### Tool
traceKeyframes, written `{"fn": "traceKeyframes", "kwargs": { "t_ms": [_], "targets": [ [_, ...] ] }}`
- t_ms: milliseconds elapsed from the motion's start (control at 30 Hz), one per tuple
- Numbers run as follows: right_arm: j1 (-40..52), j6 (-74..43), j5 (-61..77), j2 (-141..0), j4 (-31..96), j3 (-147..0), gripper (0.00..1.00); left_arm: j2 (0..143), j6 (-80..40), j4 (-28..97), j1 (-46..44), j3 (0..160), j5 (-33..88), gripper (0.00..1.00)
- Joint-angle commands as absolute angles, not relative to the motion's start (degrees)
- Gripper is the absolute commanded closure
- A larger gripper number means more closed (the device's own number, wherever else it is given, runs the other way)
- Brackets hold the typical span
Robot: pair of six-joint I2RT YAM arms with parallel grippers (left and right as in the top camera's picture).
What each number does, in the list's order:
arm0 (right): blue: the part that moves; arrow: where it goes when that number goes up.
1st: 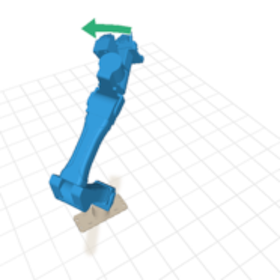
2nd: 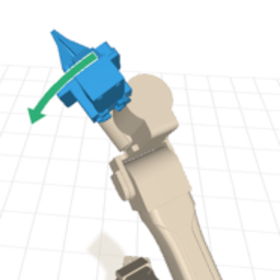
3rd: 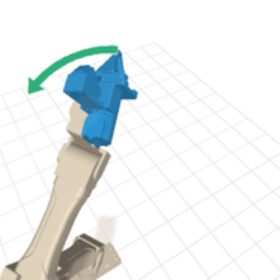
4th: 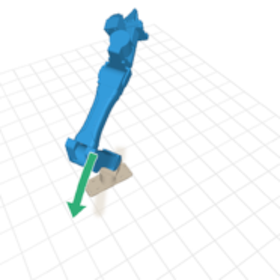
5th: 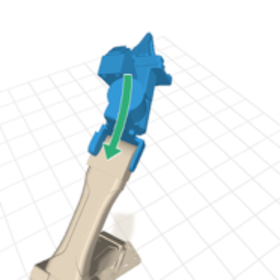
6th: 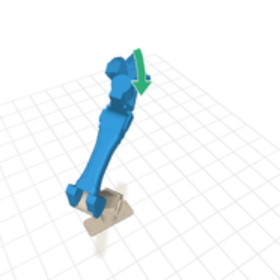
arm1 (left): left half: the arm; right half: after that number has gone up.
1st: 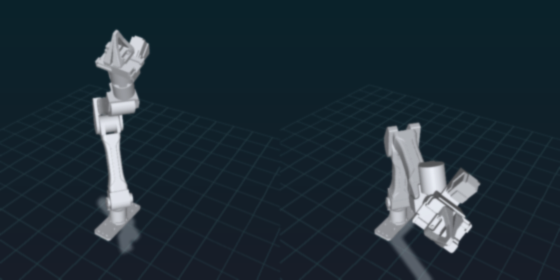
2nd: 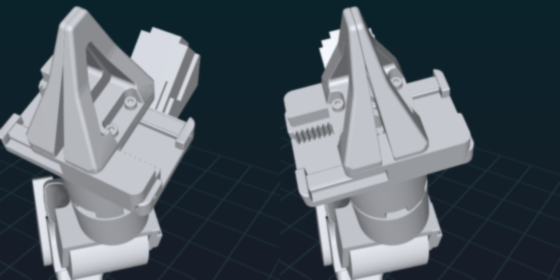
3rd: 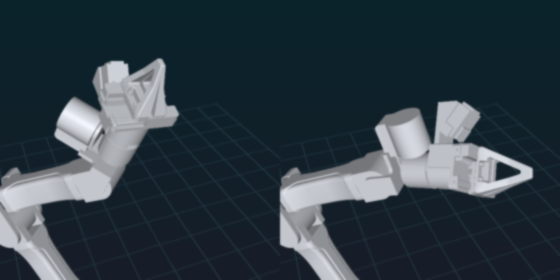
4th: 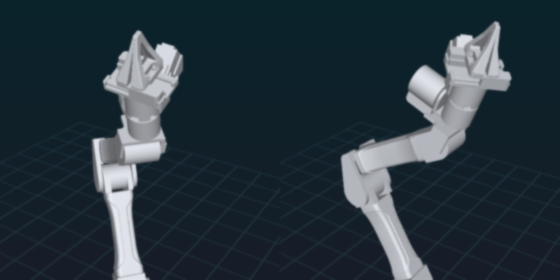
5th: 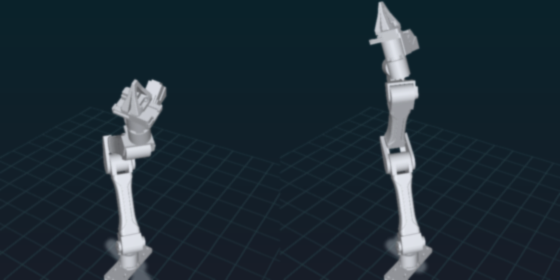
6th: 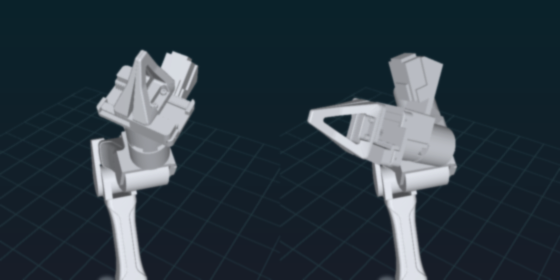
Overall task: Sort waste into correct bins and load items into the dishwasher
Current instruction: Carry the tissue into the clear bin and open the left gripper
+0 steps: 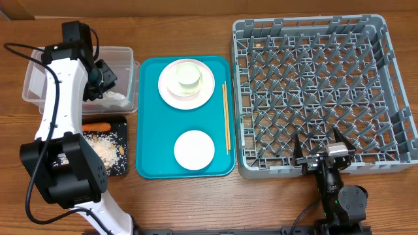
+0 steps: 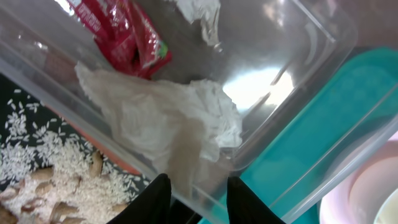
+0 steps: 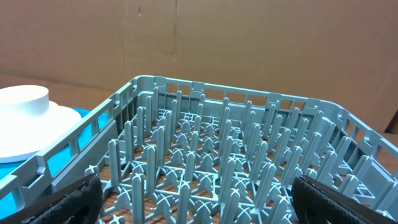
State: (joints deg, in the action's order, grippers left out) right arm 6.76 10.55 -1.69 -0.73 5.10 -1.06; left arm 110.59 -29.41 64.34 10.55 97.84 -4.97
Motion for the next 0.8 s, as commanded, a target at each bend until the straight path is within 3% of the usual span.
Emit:
{"fn": "traceKeyframes", "kwargs": {
  "t_ms": [0, 767],
  "targets": [
    [6.63, 10.57, -1.37, -0.16, 4.64, -0.45, 0.00, 109.38, -28.25, 65.63, 11.03, 97.58, -4.91, 0.67],
    [6.61, 10.57, -1.37, -0.16, 4.67, -0.45, 0.00, 109.40, -27.00, 58.83, 11.00, 93.73, -6.44, 0.83]
  ]
}}
